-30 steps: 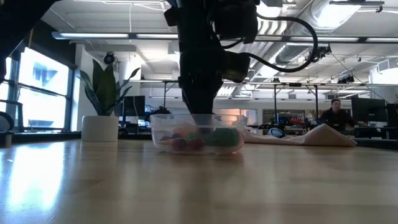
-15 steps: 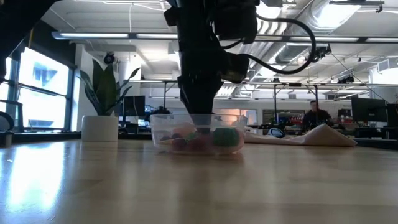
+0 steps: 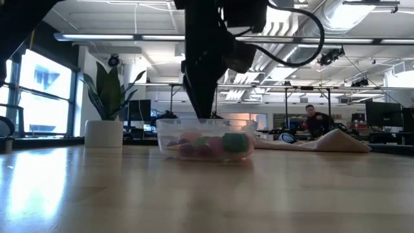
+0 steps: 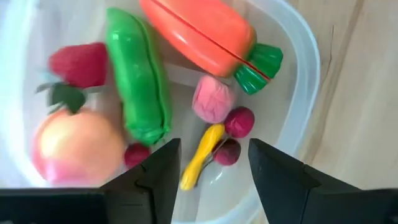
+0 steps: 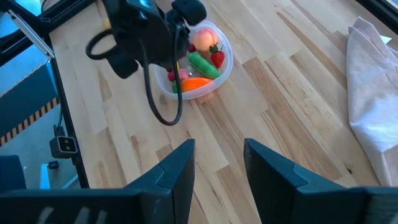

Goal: Pick and placing Produce into tupperware
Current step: Put the yellow zucchini into the transparent bin

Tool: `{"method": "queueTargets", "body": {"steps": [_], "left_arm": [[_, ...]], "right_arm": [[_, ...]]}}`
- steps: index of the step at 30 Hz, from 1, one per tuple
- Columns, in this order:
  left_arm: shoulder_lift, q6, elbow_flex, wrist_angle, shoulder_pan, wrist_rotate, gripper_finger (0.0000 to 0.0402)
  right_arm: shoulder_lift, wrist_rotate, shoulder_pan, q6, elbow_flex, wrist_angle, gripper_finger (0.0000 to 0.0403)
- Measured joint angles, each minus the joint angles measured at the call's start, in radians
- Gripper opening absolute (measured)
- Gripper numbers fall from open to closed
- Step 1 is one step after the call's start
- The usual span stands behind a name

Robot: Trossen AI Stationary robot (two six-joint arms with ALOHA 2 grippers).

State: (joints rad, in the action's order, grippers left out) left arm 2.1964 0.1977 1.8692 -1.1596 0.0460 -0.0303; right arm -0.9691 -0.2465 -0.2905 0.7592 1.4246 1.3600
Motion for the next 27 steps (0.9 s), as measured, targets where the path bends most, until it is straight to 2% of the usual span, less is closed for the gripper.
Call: {"method": "queueTargets", "body": {"steps": [6,13,22,27], "left_arm": [[0.0,0.085,0.125,-0.141,0.0,0.039,0.0166],[0.0,0.394,0.161,-0.414,0.0,0.043,0.0167],[-0.091,0.526,-0.029,-0.342,-0.033,0.018,0.0166],[-0.268,0.61,-0.202,-0.237,-0.041,0.024,0.0166]], "right_arm": [[0.0,0.0,0.0,0.0,0.0,0.0,0.013],[0.0,0.0,0.0,0.0,0.0,0.0,0.013],[0.001,0.0,0.0,0.0,0.0,0.0,0.013],[0.0,0.0,0.0,0.0,0.0,-0.004,0.013]]}}
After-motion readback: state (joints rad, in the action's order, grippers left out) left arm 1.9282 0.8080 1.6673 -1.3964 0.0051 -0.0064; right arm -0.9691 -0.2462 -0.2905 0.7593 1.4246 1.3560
